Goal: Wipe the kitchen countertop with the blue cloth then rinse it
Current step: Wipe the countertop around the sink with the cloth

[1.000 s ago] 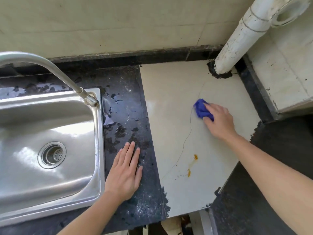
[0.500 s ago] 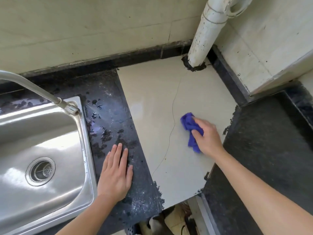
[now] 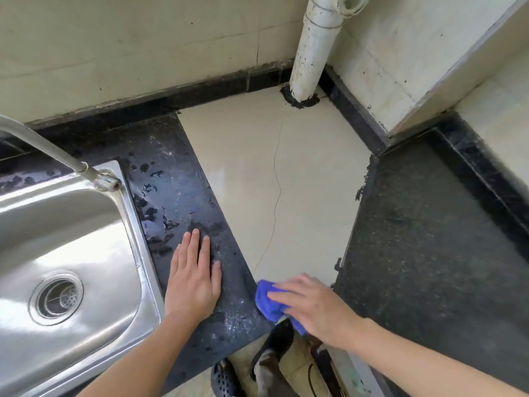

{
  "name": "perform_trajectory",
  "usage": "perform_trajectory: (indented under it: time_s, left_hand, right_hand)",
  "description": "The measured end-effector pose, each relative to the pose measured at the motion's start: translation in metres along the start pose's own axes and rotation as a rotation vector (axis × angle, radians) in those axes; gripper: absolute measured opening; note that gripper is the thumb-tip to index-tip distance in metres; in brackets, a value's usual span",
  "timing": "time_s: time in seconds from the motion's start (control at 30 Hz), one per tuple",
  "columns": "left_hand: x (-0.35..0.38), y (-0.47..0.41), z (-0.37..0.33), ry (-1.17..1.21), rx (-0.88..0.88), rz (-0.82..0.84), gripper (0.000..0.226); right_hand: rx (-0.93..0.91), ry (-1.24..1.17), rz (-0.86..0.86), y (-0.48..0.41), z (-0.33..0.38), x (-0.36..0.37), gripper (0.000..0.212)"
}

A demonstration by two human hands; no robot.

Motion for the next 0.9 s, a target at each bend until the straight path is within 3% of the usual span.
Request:
perform_trajectory:
  time_s: [0.07, 0.17, 0.23, 0.33, 0.43, 0.57, 0.63, 0.7, 0.8, 0.87, 0.9]
  left_hand:
    - [0.001, 0.0, 0.001, -0.003, 0.015, -0.015, 0.06]
    - [0.003, 0.002, 0.002, -0.005, 0.023, -0.035, 0.06]
    - [0.003, 0.002, 0.003, 0.0, 0.031, -0.047, 0.06]
    - [0.004, 0.002, 0.002, -0.009, 0.032, -0.052, 0.06]
    - [0.001, 0.001, 0.002, 0.005, 0.032, -0.01, 0.062]
    - [-0.015, 0.01, 0.018, 0.023, 0.118, 0.074, 0.065]
    - [-0.028, 0.032, 0.035, 0.022, 0.144, 0.065, 0.061]
    - [-0.04, 0.063, 0.053, 0.006, 0.163, 0.036, 0.058]
    - [-0.041, 0.107, 0.08, -0.041, 0.192, 0.059, 0.06]
    - [-0.036, 0.122, 0.091, -0.042, 0.216, 0.08, 0.061]
    - [-0.034, 0.125, 0.094, -0.039, 0.225, 0.078, 0.061]
  right_hand:
    - [0.267, 0.014, -0.143, -0.008, -0.034, -0.028, 0.041]
    - [0.684, 0.278, -0.328, -0.017, -0.077, -0.042, 0.055]
    - [0.822, 0.446, -0.372, -0.021, -0.066, -0.014, 0.063]
    - [0.76, 0.564, -0.377, -0.017, -0.014, 0.03, 0.058]
    - [0.648, 0.504, -0.315, 0.002, 0.039, 0.06, 0.052]
    - [0.426, 0.266, -0.187, 0.03, 0.102, 0.083, 0.045]
    - [0.322, 0.029, -0.137, 0.031, 0.109, 0.068, 0.043]
    - [0.391, -0.142, -0.155, 0.023, 0.093, 0.047, 0.042]
    - [0.649, 0.099, -0.441, -0.004, 0.045, 0.026, 0.041]
    - [0.773, 0.252, -0.506, -0.018, 0.039, 0.04, 0.04]
    - [0.742, 0.301, -0.506, -0.02, 0.05, 0.055, 0.041]
Point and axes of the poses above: each hand's wrist, its own y-axis away from the middle knuckle, its own x-axis out of the palm, z = x × y, the point moved 1 cm from there along -y, towards the middle knuckle, and after that the axes turned 11 degrees about -z, right-handed, at the moved point
